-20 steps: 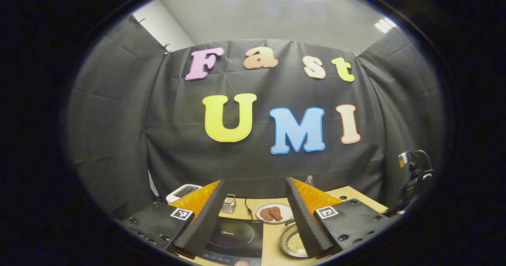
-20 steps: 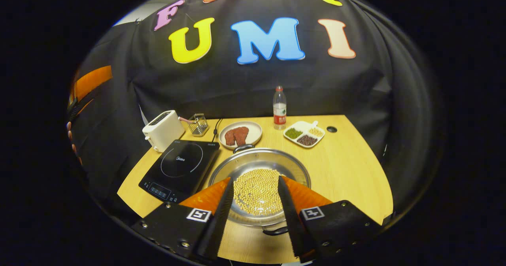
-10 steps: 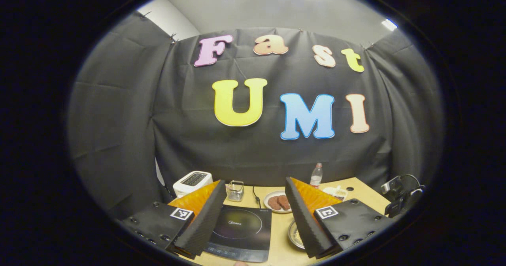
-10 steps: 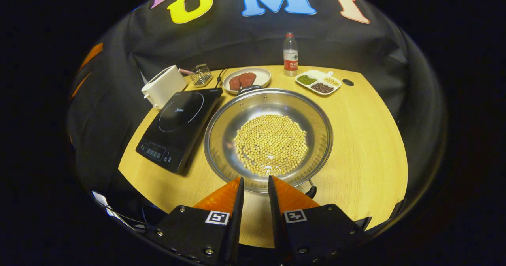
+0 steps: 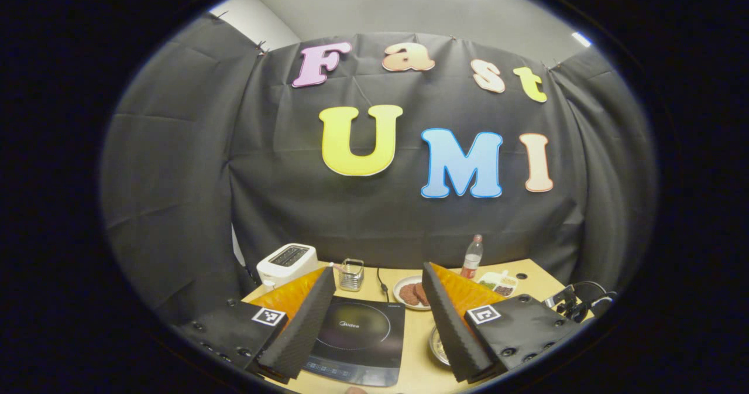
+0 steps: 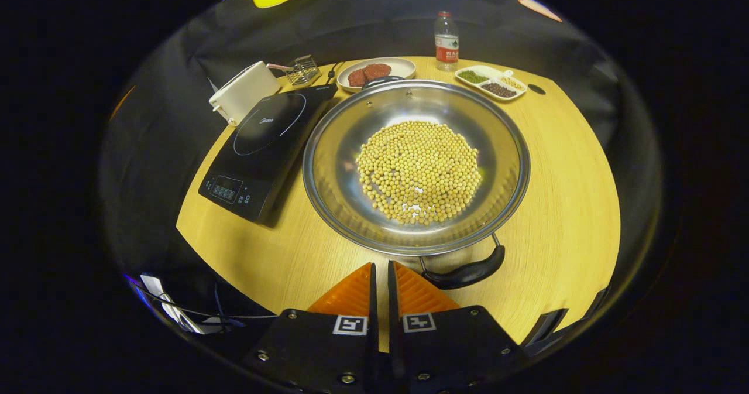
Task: First push the handle of the pot to place it horizontally, then grasp the pot with both hands and set it on the induction cooktop.
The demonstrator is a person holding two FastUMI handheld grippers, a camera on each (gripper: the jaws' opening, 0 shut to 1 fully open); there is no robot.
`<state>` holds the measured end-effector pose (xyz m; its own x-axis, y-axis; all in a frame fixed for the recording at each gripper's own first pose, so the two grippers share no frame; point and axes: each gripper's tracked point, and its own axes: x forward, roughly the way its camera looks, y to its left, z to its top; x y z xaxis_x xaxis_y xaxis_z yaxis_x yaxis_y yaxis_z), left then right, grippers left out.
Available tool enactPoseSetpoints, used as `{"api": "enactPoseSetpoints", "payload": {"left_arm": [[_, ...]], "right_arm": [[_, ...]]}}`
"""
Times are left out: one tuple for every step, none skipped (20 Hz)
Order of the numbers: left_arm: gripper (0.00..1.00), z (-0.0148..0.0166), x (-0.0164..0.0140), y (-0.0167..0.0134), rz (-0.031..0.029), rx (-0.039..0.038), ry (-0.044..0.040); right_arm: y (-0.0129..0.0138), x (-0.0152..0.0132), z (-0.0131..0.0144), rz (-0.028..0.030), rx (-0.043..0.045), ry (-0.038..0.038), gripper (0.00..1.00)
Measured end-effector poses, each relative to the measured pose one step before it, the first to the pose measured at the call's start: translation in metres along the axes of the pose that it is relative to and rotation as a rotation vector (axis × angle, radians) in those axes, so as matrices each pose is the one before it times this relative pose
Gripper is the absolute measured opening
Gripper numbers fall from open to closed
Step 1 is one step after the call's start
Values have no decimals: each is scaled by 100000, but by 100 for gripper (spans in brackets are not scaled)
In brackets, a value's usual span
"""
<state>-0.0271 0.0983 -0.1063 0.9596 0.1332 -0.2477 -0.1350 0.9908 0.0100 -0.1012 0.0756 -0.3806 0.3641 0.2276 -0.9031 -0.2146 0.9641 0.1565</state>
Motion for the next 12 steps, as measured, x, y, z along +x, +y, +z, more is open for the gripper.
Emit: {"api": "enactPoseSetpoints", "payload": {"left_arm": [[95,45,110,92,237,384,-9],[95,-114,144,217,148,268,170],[95,-145,-12,44,148,21,303],[95,-108,-116,-23,295,-36,239],[95,-19,65,-41,72,-110,158],[95,17,-19,77,145,-72,52],[95,112,57,-50,-80,-81,-110],[96,-61,28,-29,-254,-21,-105],[97,8,-2,-39,-230,188,-133],[99,32,59,0,-234,285,-145],[95,4,40,-28,-223,150,-56],[95,-125,36,-57,-282,-103,332]], "right_arm": [[-318,200,-17,-73,693,552,8],[-276,213,-55,-511,765,327,8],[-590,210,1,-1824,946,560,8],[-496,62,-59,-1516,795,304,8],[-330,-25,115,-1206,357,335,7],[19,134,-31,-125,716,205,4],[-245,193,33,-383,673,296,1],[-274,227,-45,-508,721,231,1],[-357,149,142,-588,865,355,1],[-395,158,9,-457,1124,204,1],[-389,95,91,166,1215,20,1],[-242,184,-142,239,1526,544,1]]}}
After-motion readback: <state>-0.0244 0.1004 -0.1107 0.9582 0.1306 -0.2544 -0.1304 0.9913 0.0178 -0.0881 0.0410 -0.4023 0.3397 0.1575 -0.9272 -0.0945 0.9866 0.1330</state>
